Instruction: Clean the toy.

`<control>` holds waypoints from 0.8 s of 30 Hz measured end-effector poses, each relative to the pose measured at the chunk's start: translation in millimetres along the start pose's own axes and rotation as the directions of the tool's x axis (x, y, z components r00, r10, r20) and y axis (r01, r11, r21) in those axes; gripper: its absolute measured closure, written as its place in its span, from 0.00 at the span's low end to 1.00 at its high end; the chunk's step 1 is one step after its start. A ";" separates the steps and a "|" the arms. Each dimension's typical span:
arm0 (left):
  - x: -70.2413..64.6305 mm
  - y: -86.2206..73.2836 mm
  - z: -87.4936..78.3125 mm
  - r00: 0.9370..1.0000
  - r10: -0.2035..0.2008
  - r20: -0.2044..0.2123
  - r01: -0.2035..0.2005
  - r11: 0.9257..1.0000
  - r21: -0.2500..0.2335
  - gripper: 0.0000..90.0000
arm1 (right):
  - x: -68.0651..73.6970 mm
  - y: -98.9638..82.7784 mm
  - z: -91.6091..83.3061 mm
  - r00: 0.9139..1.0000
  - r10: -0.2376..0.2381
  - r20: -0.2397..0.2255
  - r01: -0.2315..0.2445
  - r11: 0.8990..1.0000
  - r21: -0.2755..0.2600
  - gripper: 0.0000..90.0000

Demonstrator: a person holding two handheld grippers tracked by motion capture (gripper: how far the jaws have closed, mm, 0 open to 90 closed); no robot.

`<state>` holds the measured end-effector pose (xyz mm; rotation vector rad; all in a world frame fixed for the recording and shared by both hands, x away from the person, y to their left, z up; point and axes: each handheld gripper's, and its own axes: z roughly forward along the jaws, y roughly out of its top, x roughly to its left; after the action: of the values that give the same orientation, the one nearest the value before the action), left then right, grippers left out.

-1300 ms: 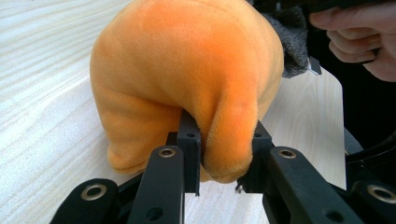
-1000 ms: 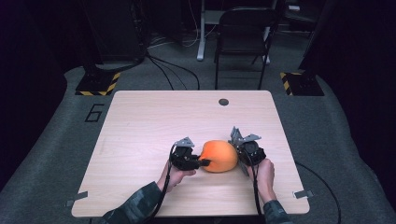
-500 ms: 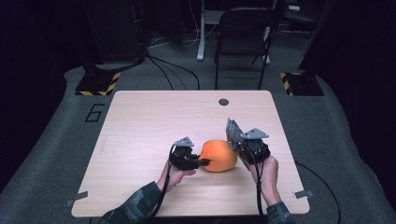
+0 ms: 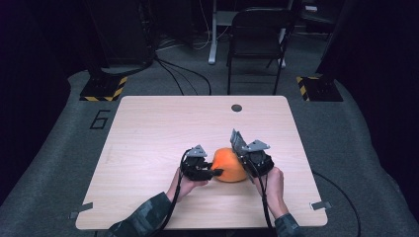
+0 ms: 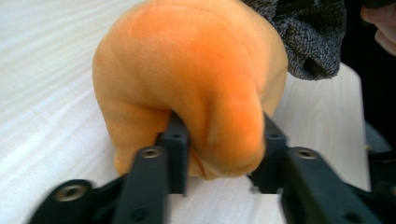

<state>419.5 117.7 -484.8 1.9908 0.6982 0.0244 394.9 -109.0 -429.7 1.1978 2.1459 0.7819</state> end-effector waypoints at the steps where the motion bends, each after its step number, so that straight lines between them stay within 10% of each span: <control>1: 0.4 0.1 -0.5 1.000 0.003 -0.003 -0.003 1.000 -0.003 0.61 | -0.3 0.1 1.1 1.000 -0.009 0.005 0.009 1.000 0.007 0.82; 4: 3.4 -1.0 -3.3 0.996 0.084 -0.024 -0.085 0.996 -0.025 0.48 | -4.0 -0.4 4.4 1.000 -0.003 0.013 0.003 1.000 0.010 0.82; 8: 2.8 -1.3 -6.6 0.971 0.224 -0.079 -0.227 0.973 -0.030 0.35 | -7.0 -1.4 6.4 1.000 0.009 0.004 -0.009 1.000 0.000 0.82; 13: -3.6 -3.3 -4.8 0.893 0.423 -0.153 -0.423 0.906 0.035 0.18 | -6.2 -0.1 6.3 1.000 0.004 0.002 -0.004 1.000 0.014 0.82; 17: -5.6 -8.6 4.3 0.835 0.510 -0.205 -0.503 0.860 0.092 0.16 | -6.9 0.0 7.5 1.000 0.007 0.006 -0.007 1.000 0.006 0.82; 24: -6.7 -13.3 16.4 0.787 0.582 -0.203 -0.569 0.813 0.123 0.17 | -7.0 0.5 8.3 1.000 0.003 0.004 -0.003 1.000 0.013 0.82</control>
<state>412.8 105.9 -502.3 2.2079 0.2009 0.6238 404.1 -113.1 -433.6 1.2085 2.1500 0.7670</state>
